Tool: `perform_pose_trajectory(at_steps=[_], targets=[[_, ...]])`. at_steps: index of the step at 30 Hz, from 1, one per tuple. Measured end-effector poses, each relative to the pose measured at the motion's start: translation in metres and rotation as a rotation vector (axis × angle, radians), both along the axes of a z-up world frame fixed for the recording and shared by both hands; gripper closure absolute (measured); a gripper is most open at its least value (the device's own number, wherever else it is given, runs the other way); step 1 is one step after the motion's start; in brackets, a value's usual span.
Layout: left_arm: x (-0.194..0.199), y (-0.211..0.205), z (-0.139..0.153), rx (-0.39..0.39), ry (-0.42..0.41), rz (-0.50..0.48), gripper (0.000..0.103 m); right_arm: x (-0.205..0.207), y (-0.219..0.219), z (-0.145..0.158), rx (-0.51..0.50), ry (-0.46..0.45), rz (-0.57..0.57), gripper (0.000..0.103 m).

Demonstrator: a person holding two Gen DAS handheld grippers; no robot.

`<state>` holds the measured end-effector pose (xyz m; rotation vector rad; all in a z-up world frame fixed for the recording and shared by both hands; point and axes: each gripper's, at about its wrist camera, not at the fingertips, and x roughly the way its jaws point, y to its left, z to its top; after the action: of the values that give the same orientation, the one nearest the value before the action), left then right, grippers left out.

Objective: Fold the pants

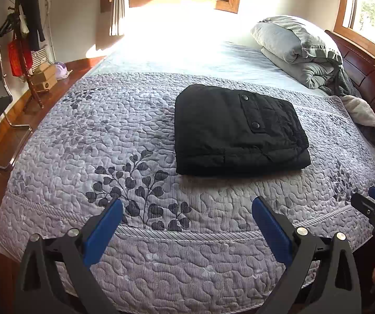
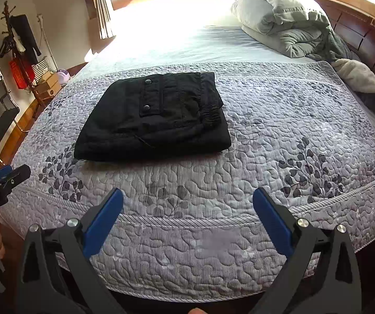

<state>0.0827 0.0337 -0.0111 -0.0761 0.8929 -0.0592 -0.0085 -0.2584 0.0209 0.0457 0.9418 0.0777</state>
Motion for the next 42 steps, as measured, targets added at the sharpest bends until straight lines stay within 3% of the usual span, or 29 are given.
perform_pose_trajectory(at_steps=[42], targets=[[-0.003, -0.016, 0.011, 0.017, -0.021, -0.045, 0.004, -0.001, -0.007, 0.002, 0.028, -0.002, -0.006, 0.004]])
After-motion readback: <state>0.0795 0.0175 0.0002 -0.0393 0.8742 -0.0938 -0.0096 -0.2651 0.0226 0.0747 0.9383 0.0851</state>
